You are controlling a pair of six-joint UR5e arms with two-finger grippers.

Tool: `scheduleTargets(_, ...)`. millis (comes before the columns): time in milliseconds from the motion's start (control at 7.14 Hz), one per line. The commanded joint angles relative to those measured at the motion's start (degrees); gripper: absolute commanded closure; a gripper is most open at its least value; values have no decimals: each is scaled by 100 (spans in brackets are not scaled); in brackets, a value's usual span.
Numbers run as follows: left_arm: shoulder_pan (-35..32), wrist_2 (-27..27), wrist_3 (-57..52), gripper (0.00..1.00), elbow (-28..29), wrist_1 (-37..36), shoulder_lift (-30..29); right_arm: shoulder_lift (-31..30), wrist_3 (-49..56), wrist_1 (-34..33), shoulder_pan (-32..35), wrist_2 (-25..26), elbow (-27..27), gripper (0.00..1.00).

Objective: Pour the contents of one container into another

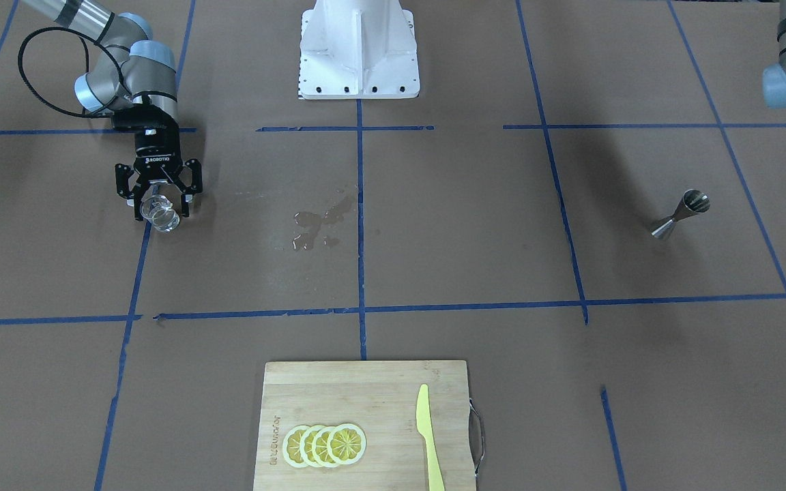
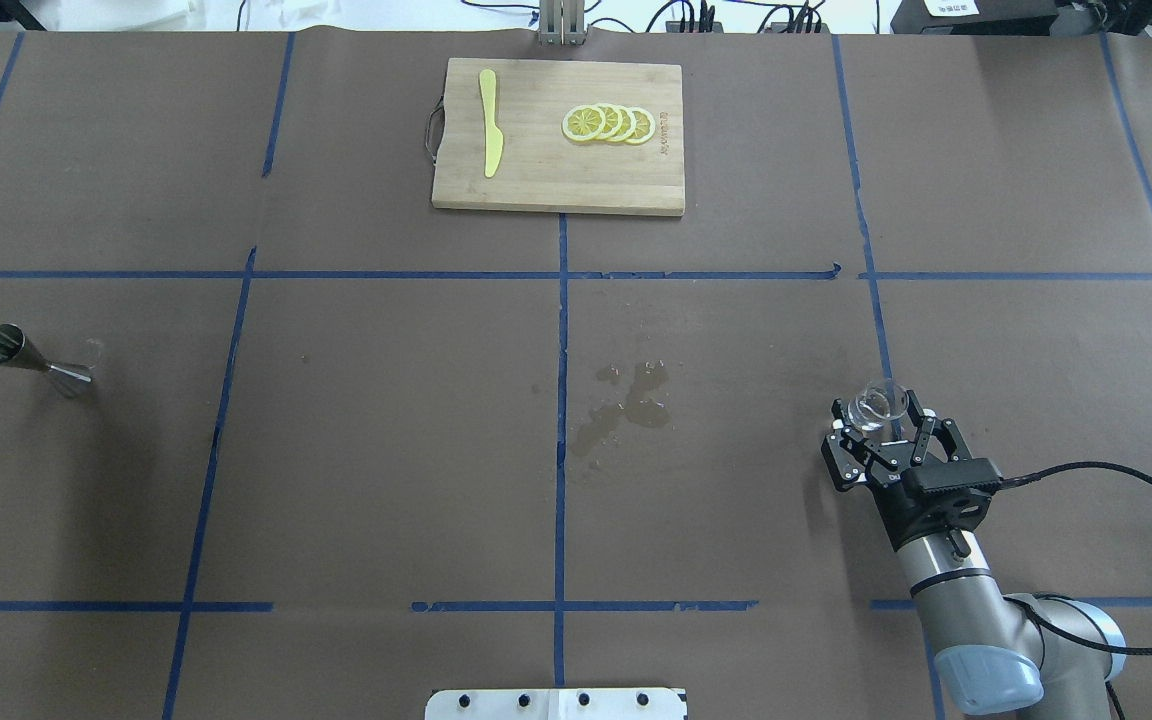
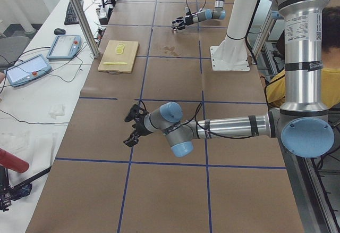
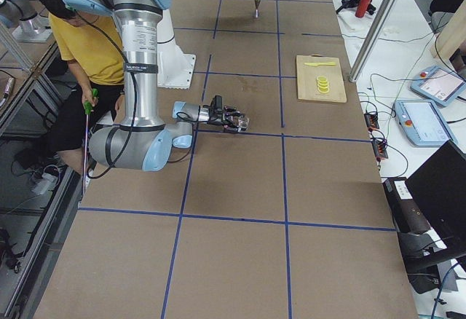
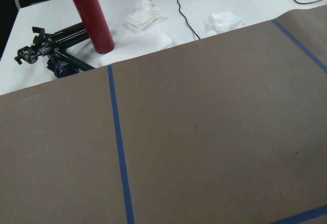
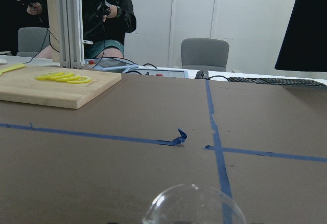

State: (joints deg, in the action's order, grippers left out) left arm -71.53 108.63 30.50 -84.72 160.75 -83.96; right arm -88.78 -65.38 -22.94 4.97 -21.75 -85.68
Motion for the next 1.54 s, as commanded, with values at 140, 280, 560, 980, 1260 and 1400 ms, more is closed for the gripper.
scheduleTargets(140,-11,0,9,0,-54,0,12,-34,8,192,-179,169,-63,0)
scheduleTargets(280,-11,0,9,0,-80,0,12,-60,8,272,-381,388,-63,0)
scheduleTargets(560,-11,0,9,0,-80,0,12,-288,17,473,-566,513,-98,0)
scheduleTargets(980,-11,9,9,0,-80,-9,3,-1445,105,852,-690,444,-1262,0)
scheduleTargets(1260,-11,17,0,0,-45,-26,-6,-1878,114,853,-638,94,-1905,0)
scheduleTargets(1400,-19,139,-17,0,-45,-322,-110,-2011,235,853,-107,-639,-2013,0)
